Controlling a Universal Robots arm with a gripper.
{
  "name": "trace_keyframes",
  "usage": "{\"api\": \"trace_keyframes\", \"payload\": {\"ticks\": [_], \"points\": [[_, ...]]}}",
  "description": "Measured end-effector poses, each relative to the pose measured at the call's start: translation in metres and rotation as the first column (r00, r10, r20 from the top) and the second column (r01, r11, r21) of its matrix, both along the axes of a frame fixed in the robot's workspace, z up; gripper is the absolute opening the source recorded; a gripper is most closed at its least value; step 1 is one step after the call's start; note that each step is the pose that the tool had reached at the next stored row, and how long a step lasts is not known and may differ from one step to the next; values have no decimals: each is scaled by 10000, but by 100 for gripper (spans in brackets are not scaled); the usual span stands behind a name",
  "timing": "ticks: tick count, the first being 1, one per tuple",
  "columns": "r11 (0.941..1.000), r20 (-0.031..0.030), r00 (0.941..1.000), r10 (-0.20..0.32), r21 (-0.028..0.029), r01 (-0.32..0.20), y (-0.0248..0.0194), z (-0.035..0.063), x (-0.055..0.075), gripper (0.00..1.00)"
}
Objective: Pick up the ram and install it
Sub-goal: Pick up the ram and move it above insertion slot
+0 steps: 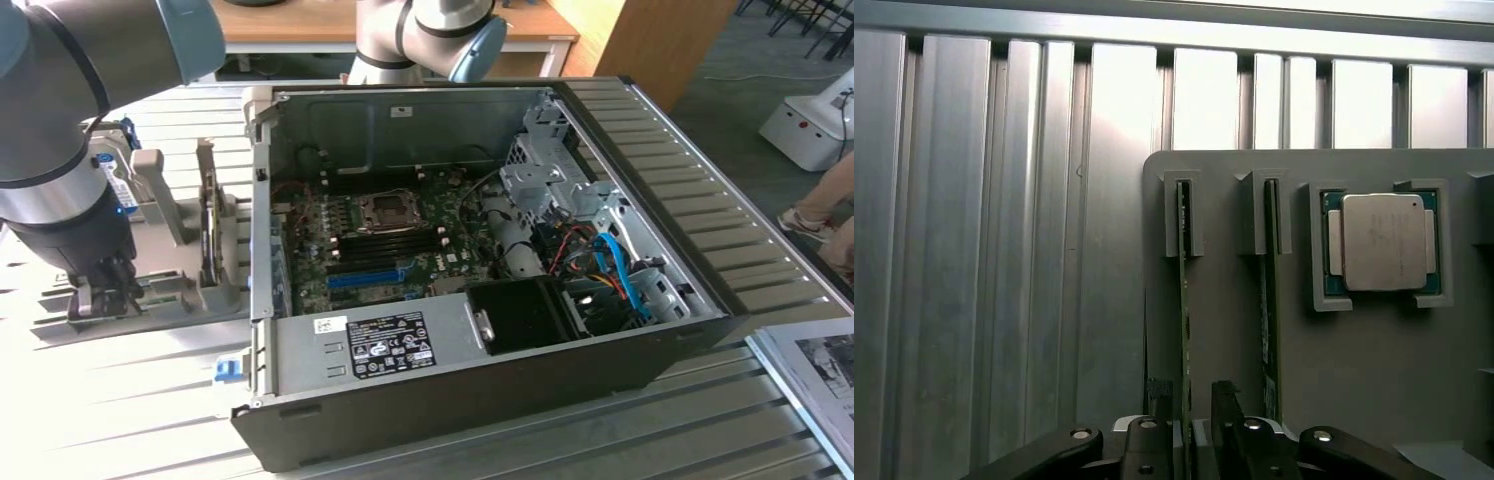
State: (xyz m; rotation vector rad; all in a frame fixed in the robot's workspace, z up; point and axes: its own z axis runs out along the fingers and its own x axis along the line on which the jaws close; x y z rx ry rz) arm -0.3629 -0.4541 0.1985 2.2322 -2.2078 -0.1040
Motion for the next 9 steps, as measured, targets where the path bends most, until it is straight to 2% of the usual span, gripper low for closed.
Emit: {"api": "trace_keyframes", "payload": {"ticks": [9], "points": [[10000,0,10000,0,-1,0,4,0,0,29]]}}
